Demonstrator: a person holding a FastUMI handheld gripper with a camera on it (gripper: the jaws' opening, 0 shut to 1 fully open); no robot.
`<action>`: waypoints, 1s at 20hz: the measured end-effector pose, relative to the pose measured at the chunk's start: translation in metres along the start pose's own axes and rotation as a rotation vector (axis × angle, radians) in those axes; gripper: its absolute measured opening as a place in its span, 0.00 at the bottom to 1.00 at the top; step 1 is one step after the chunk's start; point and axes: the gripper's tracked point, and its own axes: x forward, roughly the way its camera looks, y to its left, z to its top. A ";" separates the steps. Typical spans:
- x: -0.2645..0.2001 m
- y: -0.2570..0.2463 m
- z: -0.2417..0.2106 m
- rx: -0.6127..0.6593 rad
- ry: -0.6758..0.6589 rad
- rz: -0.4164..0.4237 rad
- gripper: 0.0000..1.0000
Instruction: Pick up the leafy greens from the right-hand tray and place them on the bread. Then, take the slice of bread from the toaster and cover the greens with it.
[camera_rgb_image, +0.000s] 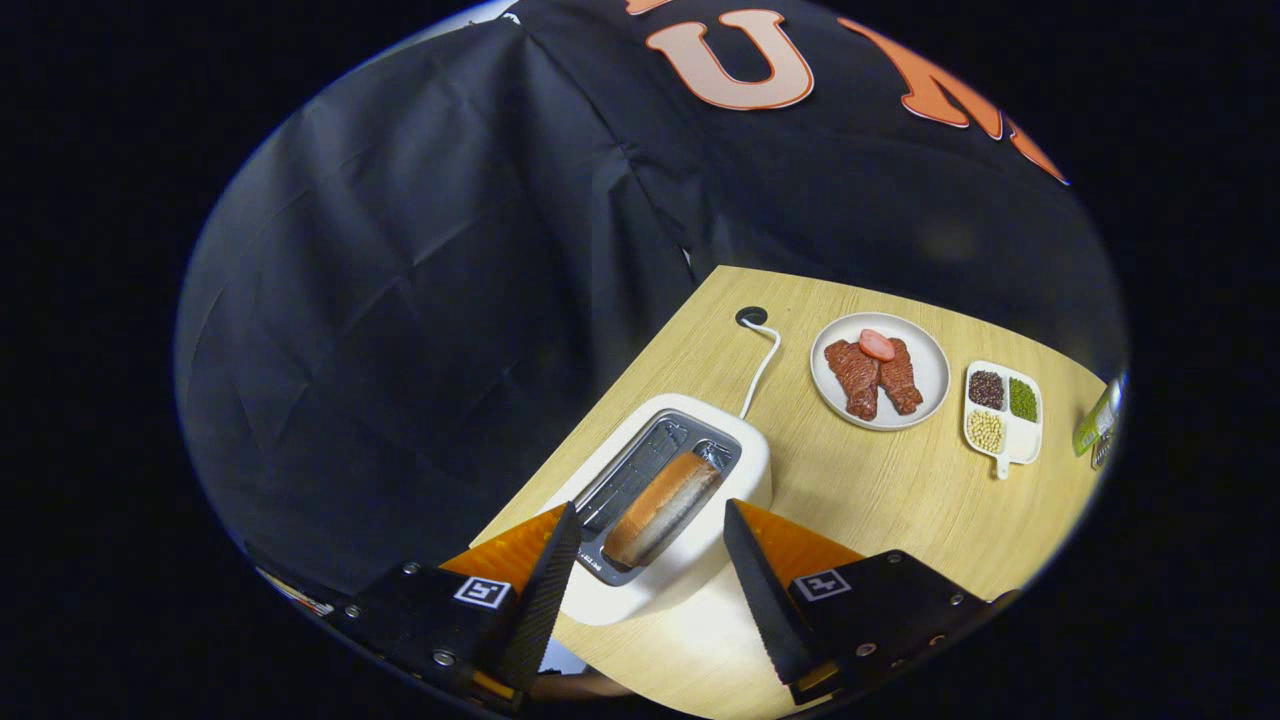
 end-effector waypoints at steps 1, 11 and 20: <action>0.005 0.002 -0.002 0.013 0.020 0.005 0.87; 0.037 0.006 -0.015 0.030 0.124 0.001 0.61; 0.035 0.000 -0.011 0.047 0.090 -0.011 0.32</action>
